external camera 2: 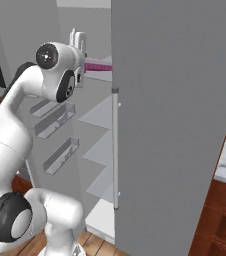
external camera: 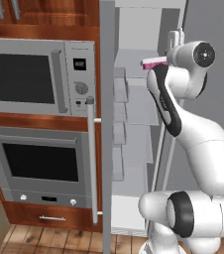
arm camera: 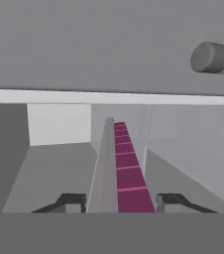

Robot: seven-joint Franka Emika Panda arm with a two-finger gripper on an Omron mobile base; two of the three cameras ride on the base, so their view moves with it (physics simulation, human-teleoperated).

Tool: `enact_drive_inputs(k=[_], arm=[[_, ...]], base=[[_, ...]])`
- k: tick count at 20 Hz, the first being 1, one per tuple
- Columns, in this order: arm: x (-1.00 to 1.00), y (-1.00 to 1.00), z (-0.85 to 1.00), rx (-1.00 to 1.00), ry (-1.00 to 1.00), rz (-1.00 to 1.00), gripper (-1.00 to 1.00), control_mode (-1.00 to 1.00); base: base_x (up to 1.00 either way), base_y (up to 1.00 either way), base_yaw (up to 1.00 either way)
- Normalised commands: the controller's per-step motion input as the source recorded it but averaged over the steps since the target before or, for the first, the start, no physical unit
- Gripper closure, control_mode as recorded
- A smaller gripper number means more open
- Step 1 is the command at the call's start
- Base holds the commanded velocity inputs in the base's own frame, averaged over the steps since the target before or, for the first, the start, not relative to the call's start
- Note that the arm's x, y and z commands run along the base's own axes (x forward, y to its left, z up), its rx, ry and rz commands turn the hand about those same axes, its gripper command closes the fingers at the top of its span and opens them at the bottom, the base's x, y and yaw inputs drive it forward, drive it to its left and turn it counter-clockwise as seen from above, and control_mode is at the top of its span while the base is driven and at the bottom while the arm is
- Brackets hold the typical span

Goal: The ice cube tray has been filled with water. Take the tray and place it in the freezer to make ice. Close the freezer door after placing the tray.

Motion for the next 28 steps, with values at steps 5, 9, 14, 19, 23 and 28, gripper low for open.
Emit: enact_drive_inputs(k=[5, 9, 14, 19, 23, 28], arm=[[0.67, 0.0, -0.3, 0.0, 0.07, 0.0, 1.0, -1.0], [0.65, 0.0, -0.34, 0.0, 0.04, 0.01, 1.0, -1.0], [0.64, 0.0, -0.33, 0.0, 0.01, 0.0, 1.0, -1.0], [0.69, -0.05, -0.39, 0.0, 0.09, 0.0, 1.0, -1.0], [0.85, -0.31, -0.35, 0.0, 0.18, 0.0, 1.0, -1.0], [0.98, -0.09, -0.26, 0.0, 0.23, 0.0, -1.0, -1.0]], base=[[0.0, 0.0, 0.0], [0.0, 0.0, 0.0], [0.0, 0.0, 0.0], [0.0, 0.0, 0.0], [0.0, 0.0, 0.0], [0.0, 0.0, 0.0]])
